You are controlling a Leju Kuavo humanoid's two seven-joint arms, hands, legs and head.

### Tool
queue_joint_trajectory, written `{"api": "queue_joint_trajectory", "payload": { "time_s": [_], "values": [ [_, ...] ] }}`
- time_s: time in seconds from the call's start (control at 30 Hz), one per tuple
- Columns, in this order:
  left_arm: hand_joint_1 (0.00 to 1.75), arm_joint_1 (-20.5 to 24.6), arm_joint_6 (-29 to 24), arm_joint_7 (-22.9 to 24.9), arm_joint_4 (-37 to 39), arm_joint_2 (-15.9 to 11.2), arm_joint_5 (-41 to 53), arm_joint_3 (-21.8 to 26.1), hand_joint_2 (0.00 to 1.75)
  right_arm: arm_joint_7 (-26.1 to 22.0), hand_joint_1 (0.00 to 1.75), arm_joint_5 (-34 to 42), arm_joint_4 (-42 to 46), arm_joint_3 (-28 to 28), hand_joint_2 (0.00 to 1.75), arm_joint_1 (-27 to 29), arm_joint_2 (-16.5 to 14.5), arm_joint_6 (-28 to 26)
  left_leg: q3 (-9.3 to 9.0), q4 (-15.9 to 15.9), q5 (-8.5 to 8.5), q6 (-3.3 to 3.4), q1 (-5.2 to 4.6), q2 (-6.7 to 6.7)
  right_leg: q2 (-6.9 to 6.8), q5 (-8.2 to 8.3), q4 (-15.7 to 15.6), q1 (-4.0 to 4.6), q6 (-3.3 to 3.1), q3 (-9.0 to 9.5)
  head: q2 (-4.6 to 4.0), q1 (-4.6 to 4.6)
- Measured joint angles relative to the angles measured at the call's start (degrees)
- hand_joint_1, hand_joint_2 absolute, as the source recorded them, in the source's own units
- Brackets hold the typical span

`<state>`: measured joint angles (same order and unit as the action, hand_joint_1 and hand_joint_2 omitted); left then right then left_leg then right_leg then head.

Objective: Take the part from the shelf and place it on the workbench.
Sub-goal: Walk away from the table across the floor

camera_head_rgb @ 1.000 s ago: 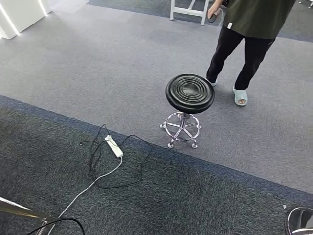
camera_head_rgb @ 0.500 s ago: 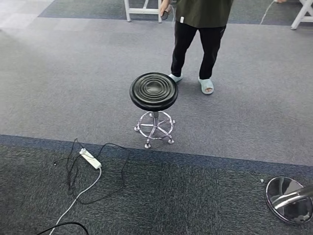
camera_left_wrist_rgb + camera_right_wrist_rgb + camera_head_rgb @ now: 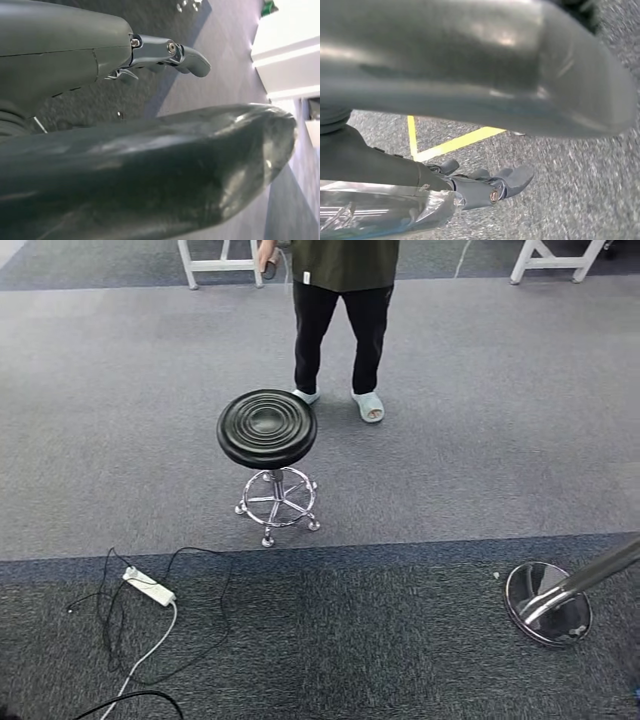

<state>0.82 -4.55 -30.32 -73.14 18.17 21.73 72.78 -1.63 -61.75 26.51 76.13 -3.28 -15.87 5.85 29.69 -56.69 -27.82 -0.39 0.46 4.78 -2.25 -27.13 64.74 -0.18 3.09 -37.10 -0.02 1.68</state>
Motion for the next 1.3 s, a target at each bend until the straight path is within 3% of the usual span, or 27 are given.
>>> {"api": "queue_joint_trajectory", "payload": {
  "time_s": [0.07,0.1,0.17,0.2,0.27,0.3,0.37,0.4,0.43,0.47,0.53,0.6,0.67,0.7,0.73,0.8,0.83,0.87,0.9,0.93,1.0,1.07,1.1,1.17,1.23,1.3],
  "values": [
    [0.00,0.0,0.0,0.1,-0.1,0.0,0.0,0.1,0.00,0.0,0.00,0.0,-0.1,0.0,0.00,-0.2,0.0,0.0,-0.65,0.0,-0.59,-0.61,-0.31,1.18,-1.88,1.68,-4.8,0.12,-0.45,2.73,0.00,0.14],
    [0.00,0.1,0.0,0.2,-0.1,0.1,0.0,0.1,0.00,0.0,0.00,0.0,-0.1,0.0,0.00,-0.2,0.0,-0.1,-0.91,0.1,-0.75,-0.93,-0.41,1.75,-1.86,1.72,-5.3,0.24,-0.78,2.95,0.00,0.21],
    [0.00,0.4,0.0,0.5,-0.1,0.3,0.0,0.0,0.00,0.0,0.00,0.0,-0.1,0.0,0.00,-0.3,0.0,-0.1,-1.43,0.3,-0.96,-1.59,-0.23,2.63,-0.27,1.87,-5.5,0.28,-1.53,2.89,0.00,0.28],
    [0.00,0.5,0.1,0.6,-0.1,0.4,0.0,0.0,0.00,0.0,0.00,0.0,-0.1,0.0,0.00,-0.3,0.0,-0.2,-1.40,-0.1,-1.47,-1.92,-0.08,1.98,0.46,1.98,-5.7,0.22,-1.88,2.90,0.00,0.34],
    [0.00,0.4,0.2,0.6,-0.1,0.5,0.1,0.1,0.00,-0.1,0.00,0.0,-0.1,0.1,0.00,-0.4,0.1,-0.4,0.43,-4.3,-4.16,-2.35,0.13,-1.10,1.90,2.23,-5.9,0.00,-2.48,2.95,0.00,0.59],
    [0.00,0.3,0.3,0.6,-0.1,0.5,0.1,0.1,0.00,-0.1,0.00,0.0,-0.1,0.1,0.00,-0.5,0.1,-0.4,2.47,-8.3,-6.06,-2.39,0.13,-2.78,2.71,2.29,-5.9,0.02,-2.65,2.87,0.00,0.70],
    [0.00,0.0,0.4,0.6,0.1,0.5,0.2,0.2,0.00,-0.1,0.00,0.0,-0.1,0.1,0.00,-0.6,0.1,-0.5,6.58,-15.3,-8.34,-2.29,0.08,-4.15,4.48,2.35,-5.9,0.10,-2.83,2.76,0.00,0.82],
    [0.00,-0.1,0.4,0.6,0.2,0.5,0.2,0.2,0.00,-0.1,0.00,-0.1,-0.1,0.1,0.00,-0.5,0.1,-0.5,7.72,-16.6,-7.92,-2.16,0.06,-4.39,5.44,2.38,-5.9,0.14,-2.85,2.76,0.00,0.82],
    [0.00,-0.1,0.4,0.6,0.3,0.5,0.2,0.2,0.00,-0.2,0.00,-0.1,-0.1,0.1,0.00,-0.4,0.1,-0.5,7.68,-15.5,-6.35,-1.99,0.05,-4.58,6.33,2.40,-5.9,0.17,-2.81,2.79,0.00,0.83],
    [0.00,0.0,0.2,0.6,0.3,0.5,0.1,0.2,0.00,-0.3,0.00,-0.1,-0.1,0.1,0.00,-0.4,0.2,-0.4,6.65,-12.4,-3.98,-1.77,0.06,-5.04,7.28,2.46,-5.9,0.15,-2.73,2.83,0.00,0.83],
    [0.00,0.1,0.0,0.6,0.3,0.5,0.1,0.2,0.00,-0.4,0.00,-0.1,-0.1,0.1,0.00,-0.5,0.2,-0.3,3.44,-4.6,0.02,-1.41,0.17,-7.57,8.95,2.59,-5.8,0.13,-2.34,2.79,0.00,0.82],
    [0.00,0.4,0.0,0.6,0.3,0.5,0.1,0.3,0.00,-0.5,0.00,-0.1,-0.1,0.2,0.00,-0.5,0.2,-0.3,1.77,-0.6,1.21,-1.13,0.12,-9.19,10.30,2.75,-5.9,0.04,-1.67,2.52,0.00,0.78],
    [0.00,0.7,0.0,0.6,0.3,0.5,0.0,0.3,0.00,-0.5,0.00,-0.1,-0.1,0.2,0.00,-0.2,0.2,-0.2,1.59,0.0,1.39,-0.56,0.02,-8.16,11.31,2.99,-6.3,-0.15,-0.89,2.18,0.00,0.74],
    [0.00,0.8,0.0,0.6,0.3,0.6,0.0,0.3,0.00,-0.5,0.00,-0.1,-0.1,0.2,0.00,0.0,0.2,-0.2,1.49,0.2,1.60,-0.14,0.05,-7.56,10.65,2.71,-6.1,-0.12,-0.62,1.91,0.00,0.70],
    [0.00,0.8,0.0,0.6,0.3,0.6,0.0,0.2,0.00,-0.5,0.00,-0.1,-0.1,0.2,0.00,0.0,0.2,-0.2,1.40,0.5,1.80,0.27,0.09,-6.81,9.13,1.76,-4.8,-0.03,-0.39,1.22,0.00,0.54],
    [0.00,0.6,0.0,0.6,0.3,0.7,0.0,0.3,0.00,-0.5,0.00,-0.2,-0.2,0.2,0.00,-0.1,0.2,-0.2,1.32,0.8,1.94,0.79,0.01,-5.14,4.89,-2.05,1.5,0.13,-0.08,-1.68,0.00,0.26],
    [0.00,0.4,0.0,0.6,0.3,0.7,0.0,0.3,0.00,-0.5,0.00,-0.2,-0.2,0.2,0.00,-0.2,0.2,-0.2,1.32,0.7,1.89,0.89,-0.06,-4.25,3.60,-4.09,5.5,0.10,0.12,-3.58,0.00,0.16],
    [0.00,0.4,0.0,0.6,0.3,0.7,0.0,0.3,0.00,-0.5,0.00,-0.1,-0.2,0.2,0.00,-0.3,0.2,-0.2,1.31,0.7,1.82,0.91,-0.09,-3.38,3.00,-5.36,8.8,0.05,0.30,-5.08,0.00,0.16],
    [0.00,0.4,0.0,0.6,0.3,0.7,0.0,0.3,0.00,-0.5,0.00,-0.1,-0.2,0.2,0.00,-0.2,0.2,-0.2,1.25,0.7,1.73,0.87,-0.09,-2.55,2.74,-5.53,10.2,0.00,0.45,-5.62,0.00,0.16],
    [0.00,0.4,0.0,0.6,0.3,0.7,0.0,0.3,0.00,-0.5,0.00,-0.1,-0.2,0.2,0.00,-0.2,0.3,-0.2,1.14,0.7,1.62,0.77,-0.07,-1.75,2.49,-4.61,9.2,-0.05,0.56,-4.97,0.00,0.15],
    [0.00,0.4,0.0,0.6,0.3,0.8,0.0,0.3,0.00,-0.5,0.00,-0.2,-0.2,0.2,0.00,-0.1,0.4,-0.3,0.64,0.7,1.24,0.34,-0.06,-0.27,0.74,-0.96,1.8,-0.11,0.64,-0.67,0.00,0.14],
    [0.00,0.4,0.0,0.6,0.4,0.8,0.0,0.4,0.00,-0.5,0.00,-0.2,-0.2,0.2,0.00,-0.3,0.4,-0.3,0.07,0.5,0.70,-0.30,-0.33,0.92,-1.30,1.43,-4.7,-0.06,0.18,3.10,0.00,0.19],
    [0.00,0.5,0.0,0.6,0.4,0.8,0.0,0.4,0.00,-0.5,0.00,-0.2,-0.2,0.2,0.00,-0.4,0.4,-0.3,-0.16,0.5,0.54,-0.60,-0.48,1.45,-1.72,1.75,-6.0,0.02,-0.19,3.80,0.00,0.25],
    [0.00,0.8,0.0,0.6,0.4,0.8,0.0,0.4,0.00,-0.5,0.00,-0.2,-0.3,0.2,0.00,-0.4,0.4,-0.3,-0.52,0.6,0.38,-1.17,-0.45,2.41,-0.43,1.81,-6.1,0.14,-1.06,3.58,0.00,0.39],
    [0.00,1.0,0.0,0.6,0.4,0.9,0.0,0.3,0.00,-0.5,0.00,-0.1,-0.3,0.2,0.00,-0.4,0.4,-0.3,-0.20,-0.4,-0.67,-1.89,-0.15,0.71,0.92,2.01,-6.3,-0.02,-1.75,3.49,0.00,0.50],
    [0.00,0.9,0.0,0.6,0.4,0.9,0.0,0.4,0.00,-0.5,0.00,-0.1,-0.3,0.2,0.00,-0.5,0.5,-0.3,2.36,-5.9,-3.85,-2.34,0.04,-2.71,2.34,2.23,-6.4,-0.26,-2.27,3.48,0.00,0.72]
  ]
}}
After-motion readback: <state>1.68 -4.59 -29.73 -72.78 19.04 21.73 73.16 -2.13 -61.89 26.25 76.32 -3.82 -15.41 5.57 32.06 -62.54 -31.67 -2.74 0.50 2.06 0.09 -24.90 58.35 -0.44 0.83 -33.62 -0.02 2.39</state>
